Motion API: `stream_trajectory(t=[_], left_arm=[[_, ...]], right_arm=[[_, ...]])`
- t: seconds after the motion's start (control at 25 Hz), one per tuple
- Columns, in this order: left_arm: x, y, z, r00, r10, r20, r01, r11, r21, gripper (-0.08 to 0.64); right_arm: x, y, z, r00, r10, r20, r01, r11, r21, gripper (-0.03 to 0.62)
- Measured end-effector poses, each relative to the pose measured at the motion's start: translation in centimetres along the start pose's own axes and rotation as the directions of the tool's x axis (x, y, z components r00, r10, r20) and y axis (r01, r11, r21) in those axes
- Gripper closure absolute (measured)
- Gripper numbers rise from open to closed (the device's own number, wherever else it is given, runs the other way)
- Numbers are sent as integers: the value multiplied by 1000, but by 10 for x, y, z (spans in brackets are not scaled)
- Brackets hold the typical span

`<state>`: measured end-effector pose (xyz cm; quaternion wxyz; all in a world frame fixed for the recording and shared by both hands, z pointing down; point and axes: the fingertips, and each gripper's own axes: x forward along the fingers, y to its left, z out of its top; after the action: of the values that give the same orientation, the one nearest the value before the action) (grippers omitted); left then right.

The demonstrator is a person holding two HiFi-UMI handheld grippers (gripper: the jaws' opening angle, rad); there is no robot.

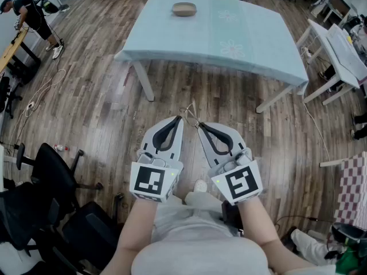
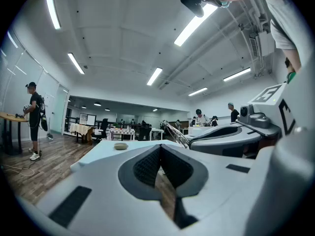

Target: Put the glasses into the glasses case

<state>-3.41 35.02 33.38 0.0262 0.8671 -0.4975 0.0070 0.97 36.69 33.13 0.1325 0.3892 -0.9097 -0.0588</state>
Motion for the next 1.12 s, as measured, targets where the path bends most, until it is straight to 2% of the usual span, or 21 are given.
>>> stream_trajectory(t=[0.24,0.52,1.12], left_arm=[[26,-36,15,999,29,29,-30,999,20,551],[42,-54,19,994,93,59,-95,995,39,551],[77,-38,28,993,93,74,-98,993,68,551]], right_arm=[[-29,-35,0,999,18,36,-19,1000,21,584],[-42,-64,-6,996,53,65,-55,998,28,584],[-18,-90,-2,995,56,80,-58,998,21,584]])
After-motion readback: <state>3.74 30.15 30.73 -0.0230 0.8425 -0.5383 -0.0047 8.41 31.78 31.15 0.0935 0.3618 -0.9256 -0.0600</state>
